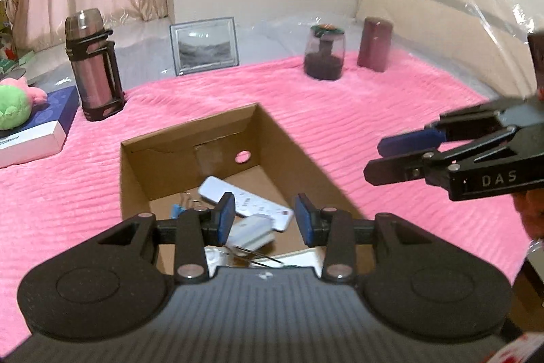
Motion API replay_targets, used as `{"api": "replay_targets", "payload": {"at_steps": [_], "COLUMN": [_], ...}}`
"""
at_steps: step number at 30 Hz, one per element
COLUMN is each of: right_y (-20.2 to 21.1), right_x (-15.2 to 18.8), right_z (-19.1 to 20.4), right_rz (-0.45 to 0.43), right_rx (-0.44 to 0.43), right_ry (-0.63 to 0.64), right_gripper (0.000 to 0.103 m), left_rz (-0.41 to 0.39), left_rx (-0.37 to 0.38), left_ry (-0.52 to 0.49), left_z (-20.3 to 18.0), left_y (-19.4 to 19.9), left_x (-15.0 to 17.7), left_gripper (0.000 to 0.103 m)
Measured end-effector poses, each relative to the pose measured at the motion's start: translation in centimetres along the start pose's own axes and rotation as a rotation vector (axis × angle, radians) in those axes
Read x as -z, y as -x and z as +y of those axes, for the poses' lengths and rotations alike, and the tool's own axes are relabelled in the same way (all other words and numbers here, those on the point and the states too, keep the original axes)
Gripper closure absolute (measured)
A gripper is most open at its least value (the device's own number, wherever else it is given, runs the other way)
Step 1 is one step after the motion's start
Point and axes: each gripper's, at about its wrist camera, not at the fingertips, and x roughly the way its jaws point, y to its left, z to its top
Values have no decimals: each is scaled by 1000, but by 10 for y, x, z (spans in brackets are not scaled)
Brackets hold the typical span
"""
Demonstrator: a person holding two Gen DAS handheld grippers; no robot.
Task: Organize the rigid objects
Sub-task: 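Lift both tools out of the box toward the night light and wire rack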
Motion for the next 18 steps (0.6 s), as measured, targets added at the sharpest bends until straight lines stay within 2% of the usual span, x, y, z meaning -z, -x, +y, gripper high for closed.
{"api": "replay_targets", "payload": {"at_steps": [7,15,18], "right_y": [61,119,133], "right_x": [44,102,119], "right_z": [-11,-21,-25], "right_rz": [-78,-141,-136], "right_rx": [45,127,169], "right_ry": [-129,-234,-229], "right_gripper": [67,67,67], "left_rz": [-70,-99,-118], "left_rx": [29,26,34], "left_ry": [70,72,79], "left_z": [-39,-85,-101], "left_y": [31,46,50], "left_x": [17,37,43], "left_gripper": [69,68,61]}}
